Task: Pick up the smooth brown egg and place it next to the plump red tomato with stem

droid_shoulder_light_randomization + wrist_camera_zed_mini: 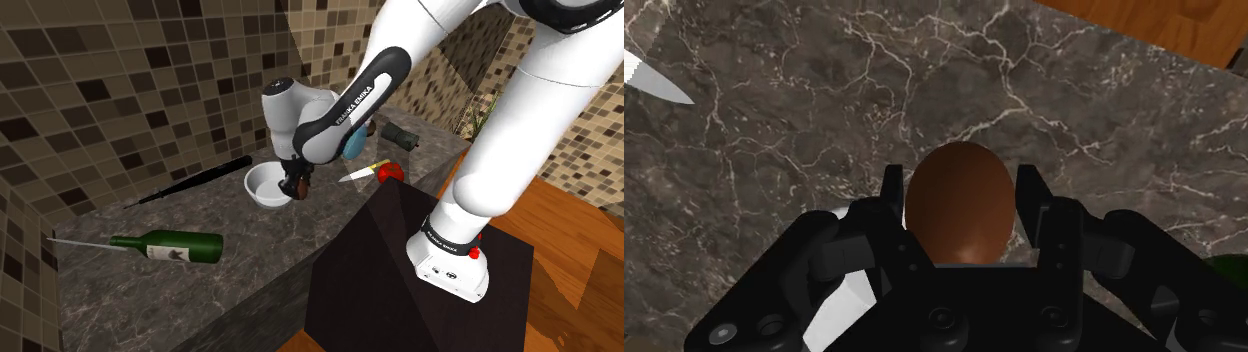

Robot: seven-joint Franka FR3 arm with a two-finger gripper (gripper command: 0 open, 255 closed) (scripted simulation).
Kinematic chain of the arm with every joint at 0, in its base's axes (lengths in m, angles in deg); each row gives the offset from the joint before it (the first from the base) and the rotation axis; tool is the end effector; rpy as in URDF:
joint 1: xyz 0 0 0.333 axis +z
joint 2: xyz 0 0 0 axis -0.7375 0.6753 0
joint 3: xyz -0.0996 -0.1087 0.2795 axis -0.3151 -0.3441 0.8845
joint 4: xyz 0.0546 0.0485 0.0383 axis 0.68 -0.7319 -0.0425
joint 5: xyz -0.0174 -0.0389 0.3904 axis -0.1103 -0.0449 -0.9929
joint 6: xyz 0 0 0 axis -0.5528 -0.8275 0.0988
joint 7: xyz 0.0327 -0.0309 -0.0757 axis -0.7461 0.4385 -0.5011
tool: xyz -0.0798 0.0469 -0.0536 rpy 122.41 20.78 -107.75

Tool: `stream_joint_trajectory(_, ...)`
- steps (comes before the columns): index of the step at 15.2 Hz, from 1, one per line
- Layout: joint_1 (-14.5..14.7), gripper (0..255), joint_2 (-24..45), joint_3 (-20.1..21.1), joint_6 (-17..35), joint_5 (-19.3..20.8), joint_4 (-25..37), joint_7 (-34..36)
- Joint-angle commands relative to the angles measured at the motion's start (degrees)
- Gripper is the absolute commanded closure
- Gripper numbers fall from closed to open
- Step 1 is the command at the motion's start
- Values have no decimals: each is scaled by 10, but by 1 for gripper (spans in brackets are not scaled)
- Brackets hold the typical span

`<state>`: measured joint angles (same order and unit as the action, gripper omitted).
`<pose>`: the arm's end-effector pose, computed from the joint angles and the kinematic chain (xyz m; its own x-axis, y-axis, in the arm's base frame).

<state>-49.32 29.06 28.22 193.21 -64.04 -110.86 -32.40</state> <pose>0.4126 0.1587 0.2554 0.9932 0.0712 -0.0926 0.0868 -0.9803 0.1773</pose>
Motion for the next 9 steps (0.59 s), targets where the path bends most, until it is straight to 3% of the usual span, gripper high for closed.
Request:
stream_joint_trajectory(1, -18, 255, -15, -17, 12, 1, -20, -33)
stream_joint_trajectory(9, -86, 255, -55, -89, 49, 22, -75, -154)
